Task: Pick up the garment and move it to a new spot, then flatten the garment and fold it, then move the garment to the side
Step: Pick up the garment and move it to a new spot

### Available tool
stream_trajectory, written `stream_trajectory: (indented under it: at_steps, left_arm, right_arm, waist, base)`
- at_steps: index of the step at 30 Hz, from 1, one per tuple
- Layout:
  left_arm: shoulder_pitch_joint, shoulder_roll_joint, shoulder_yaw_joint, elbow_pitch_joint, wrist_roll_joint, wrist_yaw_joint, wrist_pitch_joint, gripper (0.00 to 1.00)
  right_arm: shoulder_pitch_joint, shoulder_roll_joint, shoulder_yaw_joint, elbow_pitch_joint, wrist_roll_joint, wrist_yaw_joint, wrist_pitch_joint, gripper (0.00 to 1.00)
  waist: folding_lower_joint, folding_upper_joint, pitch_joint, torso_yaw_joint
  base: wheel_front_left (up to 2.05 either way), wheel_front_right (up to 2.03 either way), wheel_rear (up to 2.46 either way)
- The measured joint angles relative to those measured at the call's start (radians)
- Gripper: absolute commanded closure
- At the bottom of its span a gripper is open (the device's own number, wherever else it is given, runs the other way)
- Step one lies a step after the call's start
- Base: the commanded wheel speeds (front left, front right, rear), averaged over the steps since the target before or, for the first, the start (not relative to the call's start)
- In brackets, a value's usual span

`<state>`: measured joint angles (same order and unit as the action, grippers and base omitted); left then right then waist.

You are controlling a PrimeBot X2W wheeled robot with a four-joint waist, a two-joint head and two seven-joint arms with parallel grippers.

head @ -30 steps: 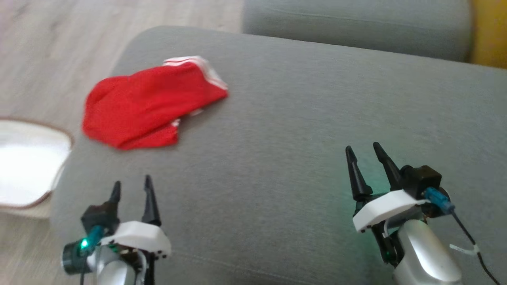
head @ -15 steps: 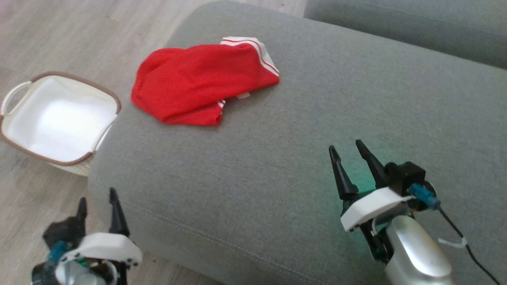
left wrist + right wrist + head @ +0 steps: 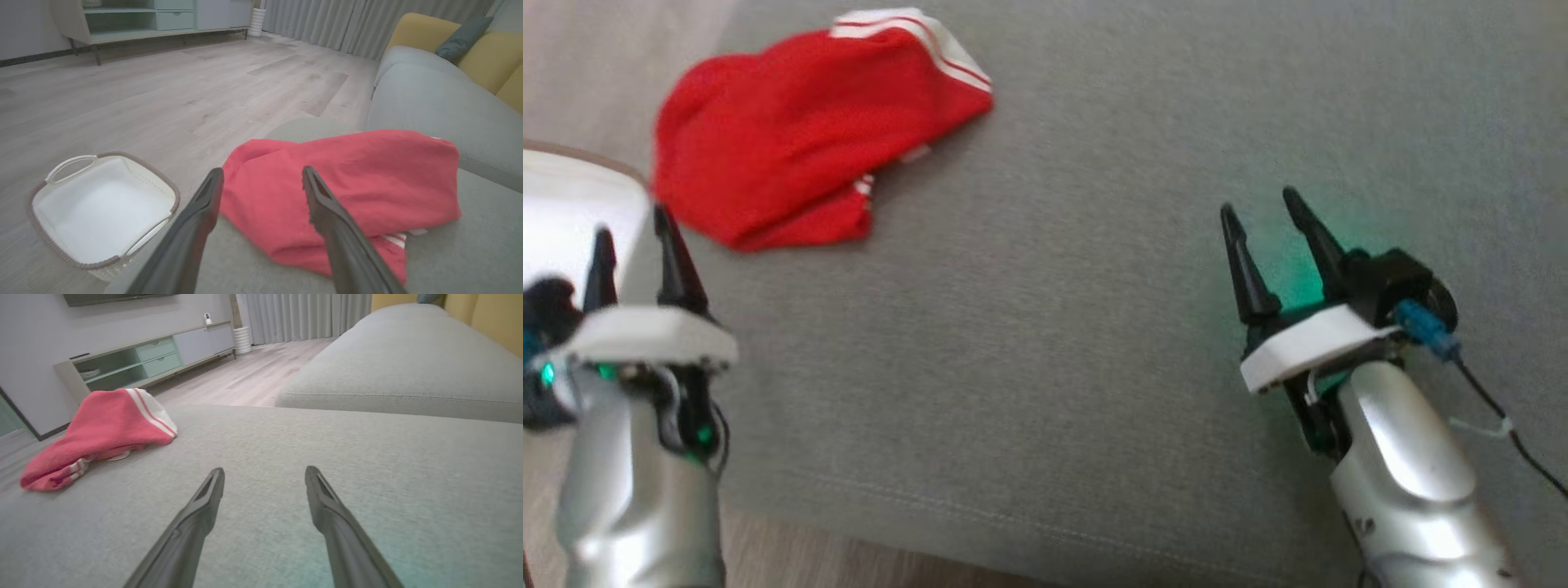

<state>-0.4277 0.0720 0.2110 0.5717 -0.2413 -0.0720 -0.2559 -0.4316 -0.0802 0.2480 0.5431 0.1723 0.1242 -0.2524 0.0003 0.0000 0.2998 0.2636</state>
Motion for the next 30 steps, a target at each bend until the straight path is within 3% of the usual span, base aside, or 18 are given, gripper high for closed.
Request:
stream_trajectory:
  at_steps: [8,17,18,19,24,30]
  left_arm:
    - [-0.177,0.083,0.002,0.201,0.044,-0.026,0.0,0.0]
    - [-0.336,0.131,-0.006,0.506,0.064,0.002,0.067,0.0]
    - [-0.341,0.136,-0.007,0.519,0.064,0.002,0.059,0.67]
    - [-0.342,0.141,-0.009,0.526,0.064,0.002,0.045,1.0]
    - [-0.336,0.153,-0.035,0.528,0.085,0.001,0.011,1.0]
    - [-0.351,0.162,-0.06,0.415,0.108,-0.016,0.008,1.0]
  right_arm:
    - [-0.04,-0.035,-0.008,-0.06,-0.006,0.0,0.0,0.0]
    - [-0.055,-0.034,-0.021,-0.087,-0.006,0.0,0.0,0.0]
    - [-0.054,-0.034,-0.023,-0.085,-0.006,0.0,0.0,0.0]
    - [-0.054,-0.034,-0.025,-0.083,-0.006,0.0,0.0,0.0]
    - [-0.048,-0.027,-0.039,-0.08,-0.005,0.0,0.0,0.0]
    - [-0.046,-0.019,-0.062,-0.072,0.006,0.0,0.0,0.0]
  waist:
    - [0.0,0.0,0.091,-0.108]
    - [0.0,0.0,0.14,-0.196]
    - [0.0001,0.0,0.135,-0.2]
    - [-0.0001,0.0,0.128,-0.203]
    - [-0.0003,0.0,0.091,-0.217]
    - [-0.0003,0.0,0.056,-0.225]
  base:
    - [0.0,0.0,0.0]
    - [0.0,0.0,0.0]
    - [0.0,0.0,0.0]
    - [0.0,0.0,0.0]
    - [0.0,0.0,0.0]
    - [0.0,0.0,0.0]
